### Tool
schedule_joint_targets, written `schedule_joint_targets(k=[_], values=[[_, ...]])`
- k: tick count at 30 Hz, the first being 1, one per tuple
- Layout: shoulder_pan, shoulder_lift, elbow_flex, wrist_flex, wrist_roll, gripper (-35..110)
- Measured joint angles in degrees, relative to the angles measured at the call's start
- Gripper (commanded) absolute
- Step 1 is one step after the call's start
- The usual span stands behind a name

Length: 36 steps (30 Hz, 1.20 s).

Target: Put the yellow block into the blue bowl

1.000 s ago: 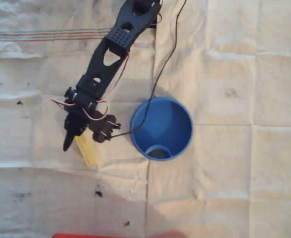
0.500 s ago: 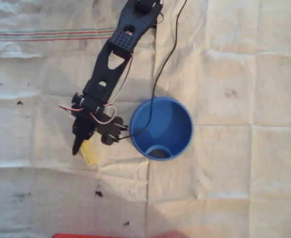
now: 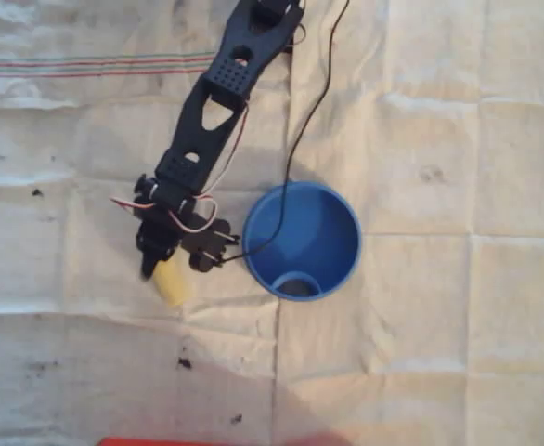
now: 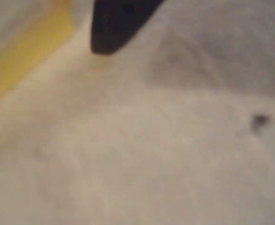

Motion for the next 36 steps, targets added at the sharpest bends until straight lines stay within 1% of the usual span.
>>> schedule_joint_targets(k=[1,5,10,17,21,27,30,33,36], values=[[0.0,0.0,0.0,0.0,0.4,-2],[0.0,0.0,0.0,0.0,0.0,2],[-0.1,0.0,0.0,0.0,0.0,0],[0.0,0.0,0.0,0.1,0.0,3],[0.0,0.0,0.0,0.1,0.0,11],[0.0,0.0,0.0,0.1,0.0,33],[0.0,0.0,0.0,0.1,0.0,41],[0.0,0.0,0.0,1.1,0.0,44],[0.0,0.1,-0.5,5.0,0.0,44]])
